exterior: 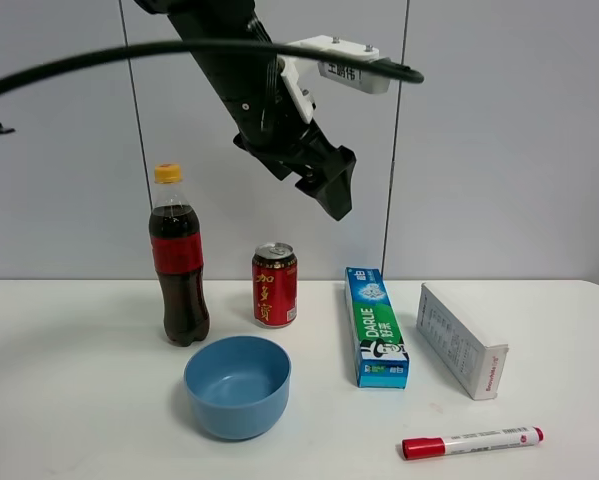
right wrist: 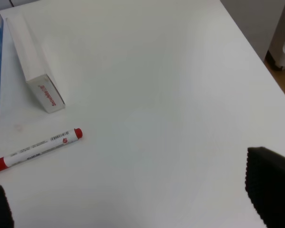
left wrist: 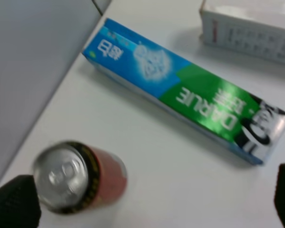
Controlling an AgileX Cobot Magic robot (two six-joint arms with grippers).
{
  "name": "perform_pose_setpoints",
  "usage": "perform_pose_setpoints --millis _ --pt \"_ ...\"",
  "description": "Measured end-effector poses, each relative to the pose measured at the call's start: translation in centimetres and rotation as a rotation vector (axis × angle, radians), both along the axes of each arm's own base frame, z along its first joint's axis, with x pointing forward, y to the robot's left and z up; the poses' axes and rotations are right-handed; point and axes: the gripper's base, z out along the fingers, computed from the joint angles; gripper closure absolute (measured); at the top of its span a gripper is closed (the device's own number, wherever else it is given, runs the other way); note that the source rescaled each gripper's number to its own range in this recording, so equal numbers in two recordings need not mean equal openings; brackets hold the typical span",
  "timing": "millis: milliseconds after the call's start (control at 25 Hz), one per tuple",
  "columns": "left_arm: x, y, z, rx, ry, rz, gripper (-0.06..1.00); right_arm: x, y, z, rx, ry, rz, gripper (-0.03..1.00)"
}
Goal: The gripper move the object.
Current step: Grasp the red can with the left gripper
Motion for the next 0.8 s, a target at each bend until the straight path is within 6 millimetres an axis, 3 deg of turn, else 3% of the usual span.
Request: perform_pose_setpoints --millis 160,480,800 --pt "1.8 0.2 -1.4 0.005 -0.063 0.017 -0.06 0.0 0.0 0.0 0.000 0.000 0.000 -0.03" --pt "5.8 2.9 -5.5 0.026 -0.070 0.102 -0.06 0.0 0.0 0.0 0.000 0.000 0.000 -0.03" --pt "6.8 2.9 -8.5 0.043 -0.045 0.109 -0.06 0.0 0.0 0.0 0.000 0.000 0.000 -0.03"
